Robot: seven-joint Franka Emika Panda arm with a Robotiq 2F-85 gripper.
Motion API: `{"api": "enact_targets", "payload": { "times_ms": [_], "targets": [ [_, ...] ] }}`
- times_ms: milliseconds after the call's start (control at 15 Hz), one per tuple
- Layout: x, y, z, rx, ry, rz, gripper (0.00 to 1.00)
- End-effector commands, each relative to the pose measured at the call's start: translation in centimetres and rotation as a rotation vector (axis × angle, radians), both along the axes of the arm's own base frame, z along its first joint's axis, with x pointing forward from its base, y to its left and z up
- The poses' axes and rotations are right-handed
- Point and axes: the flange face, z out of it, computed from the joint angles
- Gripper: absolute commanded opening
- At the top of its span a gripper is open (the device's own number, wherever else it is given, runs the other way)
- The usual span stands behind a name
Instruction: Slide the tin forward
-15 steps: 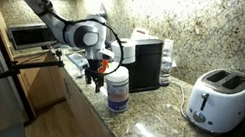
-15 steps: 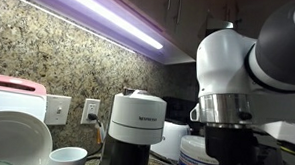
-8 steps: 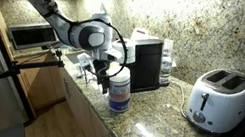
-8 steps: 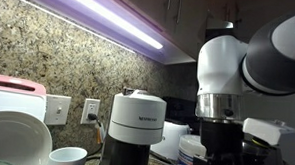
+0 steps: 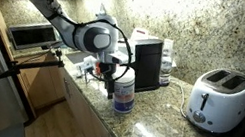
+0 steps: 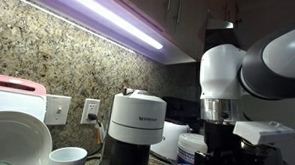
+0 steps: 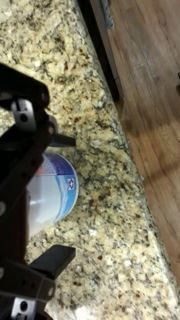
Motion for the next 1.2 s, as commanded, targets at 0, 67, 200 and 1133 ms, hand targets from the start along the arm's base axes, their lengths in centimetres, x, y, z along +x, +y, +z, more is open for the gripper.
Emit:
{"api": "enact_targets", "payload": {
  "times_ms": [0, 67, 200, 1133],
  "targets": [
    [0.5, -0.9, -0.2, -0.077, -0.034, -0.036, 1.00],
    [0.7, -0.9, -0.1, -0.093, -0.045, -0.034, 1.00],
    [1.1, -1.0, 0.1, -0.119, -0.062, -0.037, 1.00],
    [5.6, 1.1, 0.4, -0.203, -0.242, 0.067, 1.00]
  ]
}}
